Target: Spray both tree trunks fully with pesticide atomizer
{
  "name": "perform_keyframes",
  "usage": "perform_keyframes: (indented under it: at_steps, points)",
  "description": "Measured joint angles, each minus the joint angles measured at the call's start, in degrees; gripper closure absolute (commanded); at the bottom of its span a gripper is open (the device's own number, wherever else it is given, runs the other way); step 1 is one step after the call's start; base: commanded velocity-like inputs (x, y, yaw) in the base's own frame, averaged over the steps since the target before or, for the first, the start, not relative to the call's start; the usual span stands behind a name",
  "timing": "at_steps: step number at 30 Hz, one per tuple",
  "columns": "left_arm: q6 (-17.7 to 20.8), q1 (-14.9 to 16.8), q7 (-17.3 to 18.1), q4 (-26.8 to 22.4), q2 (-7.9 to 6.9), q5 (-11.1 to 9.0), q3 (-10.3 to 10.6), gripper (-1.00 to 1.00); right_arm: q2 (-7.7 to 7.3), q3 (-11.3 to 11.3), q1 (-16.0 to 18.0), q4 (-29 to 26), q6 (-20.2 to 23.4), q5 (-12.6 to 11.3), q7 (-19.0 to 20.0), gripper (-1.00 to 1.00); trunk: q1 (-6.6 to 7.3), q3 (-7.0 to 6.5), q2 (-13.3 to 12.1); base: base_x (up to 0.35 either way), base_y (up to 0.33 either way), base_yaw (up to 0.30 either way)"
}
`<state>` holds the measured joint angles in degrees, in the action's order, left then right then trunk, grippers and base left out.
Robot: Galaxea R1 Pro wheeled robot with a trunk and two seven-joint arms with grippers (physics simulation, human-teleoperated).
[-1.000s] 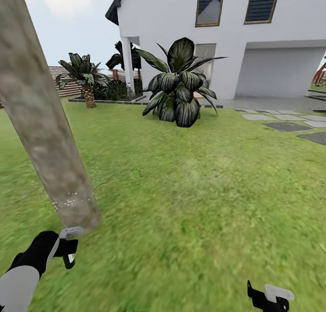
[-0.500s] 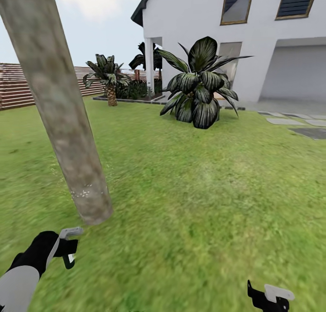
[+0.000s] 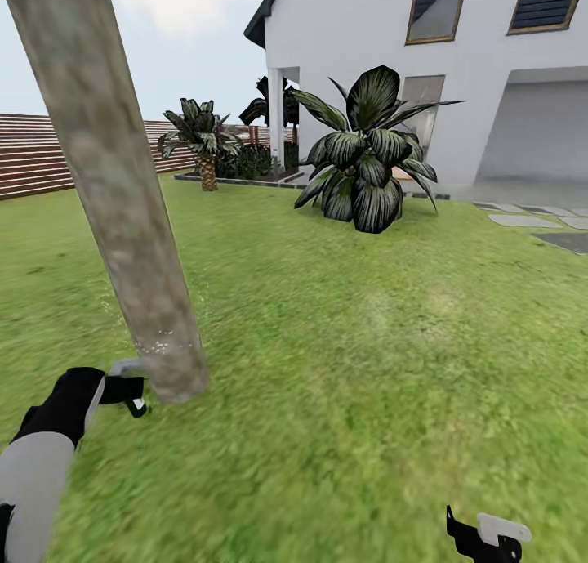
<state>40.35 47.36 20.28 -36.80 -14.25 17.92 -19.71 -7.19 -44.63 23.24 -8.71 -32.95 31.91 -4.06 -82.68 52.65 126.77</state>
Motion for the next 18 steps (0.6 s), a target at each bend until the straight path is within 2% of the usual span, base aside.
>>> perform_keyframes:
  at_steps: [4,7,9,10,14,18]
  points:
    - [0.0,-0.4,0.1,-0.4,-4.31,0.0,0.0,1.0,0.0,0.0,0.0,0.0,0.0,0.0,0.0,-1.0,0.0,0.0,0.0,0.0,0.0,0.0]
    - [0.0,-0.7,0.0,-0.5,-4.62,-0.5,0.2,1.0,0.0,0.0,0.0,0.0,0.0,0.0,0.0,-1.0,0.0,0.0,0.0,0.021,0.0,0.0]
    - [-0.1,-0.8,0.1,-0.6,-4.48,-0.6,0.3,1.0,0.0,0.0,0.0,0.0,0.0,0.0,0.0,-1.0,0.02,0.0,0.0,0.247,0.0,0.0]
    - [0.0,-0.8,0.1,-0.6,-4.31,-0.7,0.9,1.0,0.0,0.0,0.0,0.0,0.0,0.0,0.0,-1.0,0.03,0.0,0.0,0.307,0.0,0.0]
    - [0.1,-0.7,0.0,-0.6,-3.66,-0.9,6.3,1.0,0.0,0.0,0.0,0.0,0.0,0.0,0.0,-1.0,0.01,0.0,0.0,0.167,0.0,0.0]
    - [0.1,-0.5,0.0,-0.6,-3.77,-0.8,6.8,1.0,-0.01,0.0,0.0,0.0,0.0,0.0,0.0,-1.0,0.0,0.0,0.0,0.015,0.0,0.0]
